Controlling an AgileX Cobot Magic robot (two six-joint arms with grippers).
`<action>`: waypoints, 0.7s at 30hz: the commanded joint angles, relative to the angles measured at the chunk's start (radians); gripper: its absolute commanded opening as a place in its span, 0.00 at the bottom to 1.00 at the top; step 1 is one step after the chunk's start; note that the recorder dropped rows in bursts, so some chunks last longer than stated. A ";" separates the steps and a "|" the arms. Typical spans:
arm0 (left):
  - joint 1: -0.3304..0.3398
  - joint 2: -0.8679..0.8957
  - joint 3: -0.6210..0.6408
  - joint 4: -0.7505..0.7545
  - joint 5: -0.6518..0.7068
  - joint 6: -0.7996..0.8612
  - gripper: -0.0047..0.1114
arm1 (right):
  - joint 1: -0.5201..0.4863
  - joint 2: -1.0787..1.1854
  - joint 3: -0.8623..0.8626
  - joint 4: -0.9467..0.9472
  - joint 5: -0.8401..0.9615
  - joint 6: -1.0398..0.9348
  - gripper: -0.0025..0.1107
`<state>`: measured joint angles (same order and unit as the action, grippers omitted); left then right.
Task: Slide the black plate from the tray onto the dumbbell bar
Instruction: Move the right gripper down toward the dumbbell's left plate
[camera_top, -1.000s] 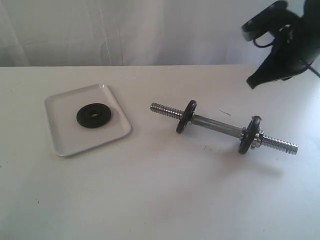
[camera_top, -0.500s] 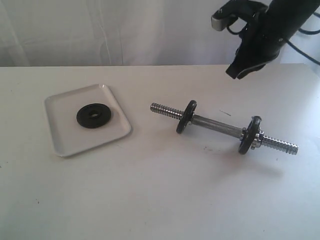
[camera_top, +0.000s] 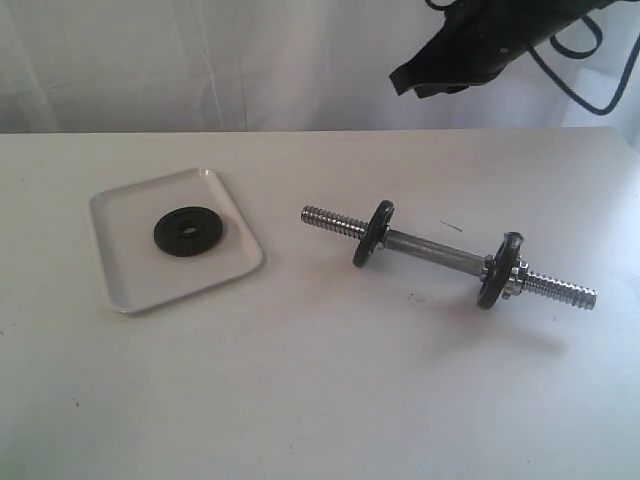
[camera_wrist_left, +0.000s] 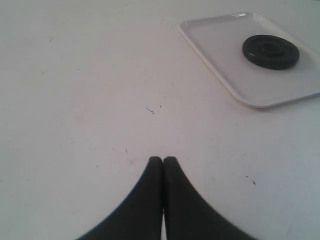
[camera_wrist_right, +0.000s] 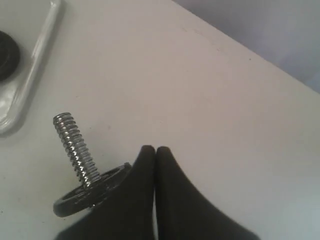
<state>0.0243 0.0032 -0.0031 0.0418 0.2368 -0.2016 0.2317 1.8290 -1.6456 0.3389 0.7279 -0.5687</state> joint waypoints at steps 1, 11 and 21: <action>0.004 -0.003 0.003 -0.005 -0.001 0.001 0.04 | 0.007 0.011 -0.006 0.002 0.009 -0.022 0.02; 0.004 -0.003 0.003 -0.005 -0.001 0.001 0.04 | 0.009 0.063 -0.006 -0.049 0.039 -0.022 0.59; 0.004 -0.003 0.003 -0.005 -0.001 0.001 0.04 | 0.029 0.105 -0.006 -0.090 0.066 -0.064 0.93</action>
<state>0.0243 0.0032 -0.0031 0.0418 0.2368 -0.2016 0.2592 1.9325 -1.6456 0.2528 0.7916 -0.6216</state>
